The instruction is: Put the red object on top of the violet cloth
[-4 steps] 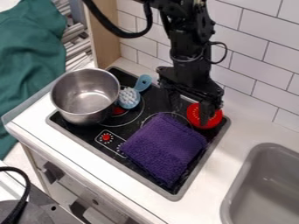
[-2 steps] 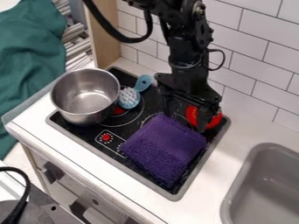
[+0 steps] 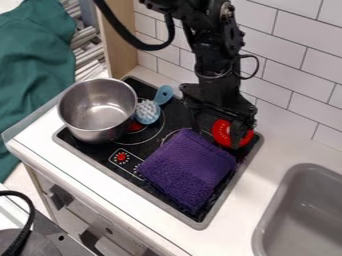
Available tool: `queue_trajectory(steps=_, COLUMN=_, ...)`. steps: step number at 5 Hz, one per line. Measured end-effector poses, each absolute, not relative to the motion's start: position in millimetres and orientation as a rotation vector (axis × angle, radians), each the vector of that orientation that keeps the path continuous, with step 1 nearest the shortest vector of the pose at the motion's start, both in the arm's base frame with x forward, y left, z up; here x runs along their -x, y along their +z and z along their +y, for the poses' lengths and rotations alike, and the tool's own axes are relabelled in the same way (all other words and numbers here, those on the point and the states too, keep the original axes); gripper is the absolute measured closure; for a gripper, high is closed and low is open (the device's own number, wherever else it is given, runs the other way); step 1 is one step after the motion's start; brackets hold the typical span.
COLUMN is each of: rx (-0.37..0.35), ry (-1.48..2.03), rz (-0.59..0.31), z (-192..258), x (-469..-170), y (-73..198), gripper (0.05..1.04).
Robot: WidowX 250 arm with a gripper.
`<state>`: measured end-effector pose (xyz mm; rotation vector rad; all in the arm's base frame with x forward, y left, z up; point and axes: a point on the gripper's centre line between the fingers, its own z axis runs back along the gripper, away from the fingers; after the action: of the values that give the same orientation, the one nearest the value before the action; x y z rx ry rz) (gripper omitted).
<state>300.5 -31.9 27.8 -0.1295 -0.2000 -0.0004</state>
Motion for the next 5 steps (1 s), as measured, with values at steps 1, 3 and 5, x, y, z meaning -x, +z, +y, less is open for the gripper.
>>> queue_trajectory(steps=1, rx=0.139, ry=-0.041, rz=-0.223, z=-37, x=-309, y=26, gripper=0.082)
queue_trajectory(steps=3, rx=0.085, ry=-0.152, rz=-0.207, z=-52, x=-342, y=20, gripper=0.082)
queue_trajectory(steps=5, rx=0.037, ry=-0.201, rz=-0.119, z=-57, x=-354, y=2, gripper=0.082)
